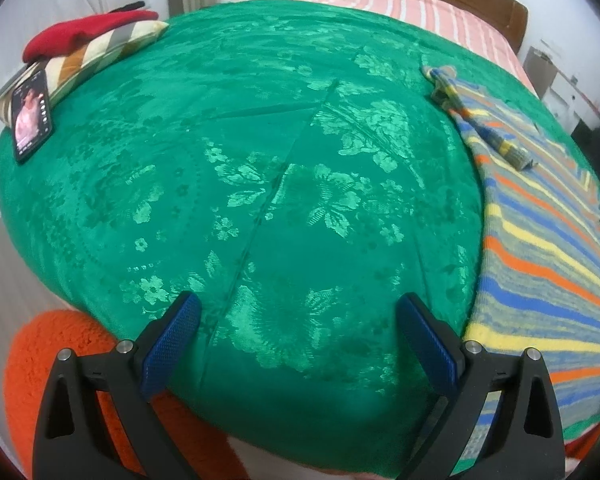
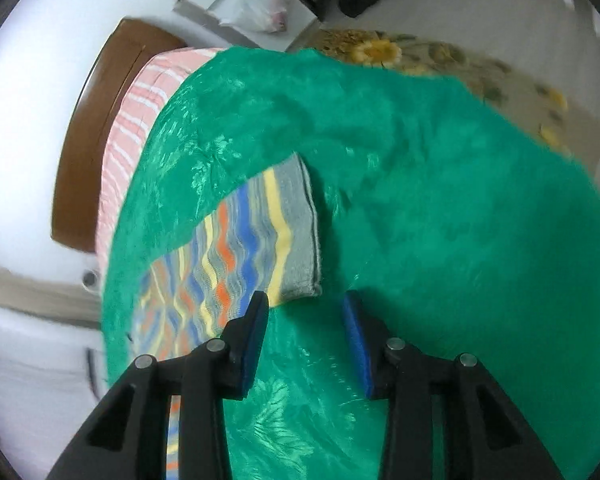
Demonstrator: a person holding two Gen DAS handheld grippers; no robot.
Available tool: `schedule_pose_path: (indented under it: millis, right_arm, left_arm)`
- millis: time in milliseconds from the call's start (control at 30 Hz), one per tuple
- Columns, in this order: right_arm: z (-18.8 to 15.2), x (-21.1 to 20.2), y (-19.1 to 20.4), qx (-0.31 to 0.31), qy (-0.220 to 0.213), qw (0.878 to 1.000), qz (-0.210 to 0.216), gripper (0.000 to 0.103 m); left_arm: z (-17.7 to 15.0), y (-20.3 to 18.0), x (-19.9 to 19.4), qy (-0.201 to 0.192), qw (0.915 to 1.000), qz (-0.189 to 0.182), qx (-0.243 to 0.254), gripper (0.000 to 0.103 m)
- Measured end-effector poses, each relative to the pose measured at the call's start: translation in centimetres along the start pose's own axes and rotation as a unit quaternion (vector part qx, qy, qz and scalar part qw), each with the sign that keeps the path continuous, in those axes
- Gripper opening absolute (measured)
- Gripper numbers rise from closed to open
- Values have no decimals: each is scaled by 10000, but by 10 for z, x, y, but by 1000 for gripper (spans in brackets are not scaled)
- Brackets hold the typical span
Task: Fold small clothes
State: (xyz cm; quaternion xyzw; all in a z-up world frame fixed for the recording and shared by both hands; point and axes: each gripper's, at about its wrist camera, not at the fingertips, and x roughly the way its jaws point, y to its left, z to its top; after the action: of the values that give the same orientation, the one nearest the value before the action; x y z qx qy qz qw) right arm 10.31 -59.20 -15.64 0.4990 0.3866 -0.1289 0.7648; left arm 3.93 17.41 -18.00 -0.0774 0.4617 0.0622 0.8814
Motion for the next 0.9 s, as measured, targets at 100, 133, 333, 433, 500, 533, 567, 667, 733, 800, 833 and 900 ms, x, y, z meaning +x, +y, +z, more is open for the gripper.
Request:
schedule_pose_path:
  millis: [100,133,333,433,500,533,567,667,733,800,833,900]
  right_arm:
    - [0,10,4,3,-136,9994,332,13]
    - [0,14,7,-108,-97,9995,292,3]
    - [-5,19,26,-957,-330,9887,-1109,3]
    - [-6,26,32,-1173,-406,9835,-1314,5]
    - [-10,23,35,-1260,-447,9829,-1264,27]
    - [-12,16,35,-1263,-522,9822,-1290,51]
    - [-17,2,31,-1283,-689,9797,-1378,66]
    - [-40,-36,36,-1659,-1324,9634,-1636,67]
    - [-65,-49,41,-2045,-1405,9560,-1568,67]
    - [-87,-53,44,-2278,-1340,9534,-1455,67]
    - [-102,-55,46,-2427,-1242,9528,-1336,67]
    - [-129,-57,48,-2615,-1101,9518,-1167,67]
  left_arm:
    - [-1,3,-2,7,10000,-21,-47,99]
    - [-1,5,-3,7,10000,-33,-83,99]
    - [-1,8,-2,18,9999,-40,-167,99]
    - [1,0,-11,21,9999,0,109,99]
    - [12,-17,-38,-274,9977,-83,616,98]
    - [21,-29,-52,-503,9941,-158,952,98]
    - [30,-41,-64,-689,9892,-220,1273,98]
    - [63,-97,-91,-1156,9590,-553,2527,99]
    - [80,-143,-88,-1199,9296,-775,3399,99]
    - [87,-177,-70,-1057,9079,-930,3949,98]
    - [90,-195,-54,-937,8973,-942,4210,96]
    - [94,-222,-15,-564,8867,-852,4508,81]
